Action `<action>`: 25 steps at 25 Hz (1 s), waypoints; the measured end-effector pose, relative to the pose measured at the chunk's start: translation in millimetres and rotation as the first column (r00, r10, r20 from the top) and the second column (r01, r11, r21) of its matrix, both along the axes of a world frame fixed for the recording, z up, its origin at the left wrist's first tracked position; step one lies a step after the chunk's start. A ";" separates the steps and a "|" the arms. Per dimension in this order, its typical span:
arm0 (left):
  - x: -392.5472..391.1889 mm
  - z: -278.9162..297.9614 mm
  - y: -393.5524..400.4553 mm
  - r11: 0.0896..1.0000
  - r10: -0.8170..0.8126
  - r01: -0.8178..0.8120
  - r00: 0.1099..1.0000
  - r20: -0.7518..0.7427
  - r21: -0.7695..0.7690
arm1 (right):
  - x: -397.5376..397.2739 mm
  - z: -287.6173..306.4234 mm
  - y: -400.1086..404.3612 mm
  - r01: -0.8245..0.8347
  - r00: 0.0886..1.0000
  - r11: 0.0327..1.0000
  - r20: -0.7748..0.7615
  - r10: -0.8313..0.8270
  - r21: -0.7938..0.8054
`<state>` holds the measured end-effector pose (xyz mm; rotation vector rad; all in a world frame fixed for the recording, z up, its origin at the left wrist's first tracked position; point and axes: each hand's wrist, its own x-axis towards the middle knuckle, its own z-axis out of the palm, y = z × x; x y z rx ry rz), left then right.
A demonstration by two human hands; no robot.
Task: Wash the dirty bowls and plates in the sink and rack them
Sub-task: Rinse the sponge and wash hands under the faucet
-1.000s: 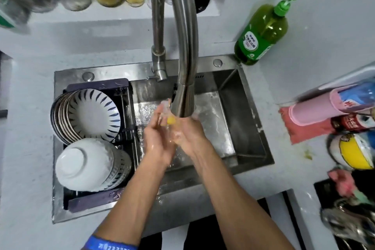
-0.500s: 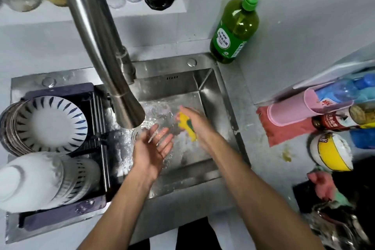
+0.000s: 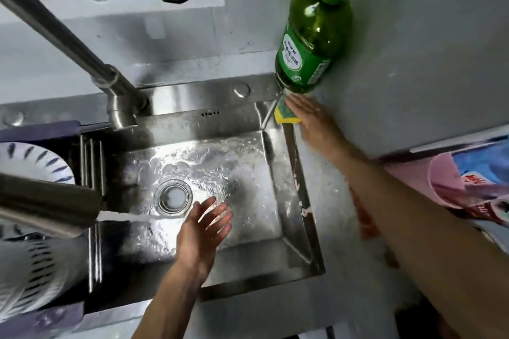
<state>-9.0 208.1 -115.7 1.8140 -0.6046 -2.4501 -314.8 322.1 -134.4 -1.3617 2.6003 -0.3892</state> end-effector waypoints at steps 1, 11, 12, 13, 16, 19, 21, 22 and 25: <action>-2.0 -1.8 1.1 1.000 0.003 -0.003 1.000 0.007 -0.005 | 3.2 -7.9 9.8 -0.007 0.999 1.000 0.037 0.007 0.007; -13.5 13.7 3.5 0.993 -0.102 0.100 0.994 -0.032 -0.070 | 99.3 -0.2 88.6 0.072 0.985 0.997 0.159 -0.073 0.009; -12.3 14.8 0.8 0.991 -0.111 0.108 0.993 -0.041 -0.079 | 112.0 2.4 92.7 0.092 0.982 0.996 0.163 -0.091 0.001; -9.7 15.9 -1.7 0.990 -0.115 0.111 0.992 -0.047 -0.087 | 125.0 3.9 95.1 0.108 0.981 0.994 0.163 -0.105 -0.010; 3.8 18.5 -12.2 0.991 -0.099 0.093 0.993 -0.061 -0.101 | 162.6 7.7 100.7 0.184 0.968 0.983 0.176 -0.177 -0.021; 18.7 24.4 -33.1 0.991 -0.067 0.058 0.996 -0.067 -0.121 | 205.4 12.2 107.8 0.195 0.963 0.981 0.186 -0.193 0.006; 28.5 28.9 -52.7 0.989 -0.043 0.030 0.995 -0.092 -0.146 | 239.8 13.9 91.6 0.186 0.958 0.980 0.208 -0.197 0.069; 32.7 30.6 -60.6 0.989 -0.032 0.015 0.993 -0.111 -0.150 | 257.2 16.0 72.9 0.214 0.936 0.971 0.263 -0.234 0.105; 38.2 38.0 -75.9 0.978 -0.071 0.047 0.991 -0.112 -0.203 | 293.5 39.1 -27.7 0.394 0.772 0.918 0.525 -0.360 0.050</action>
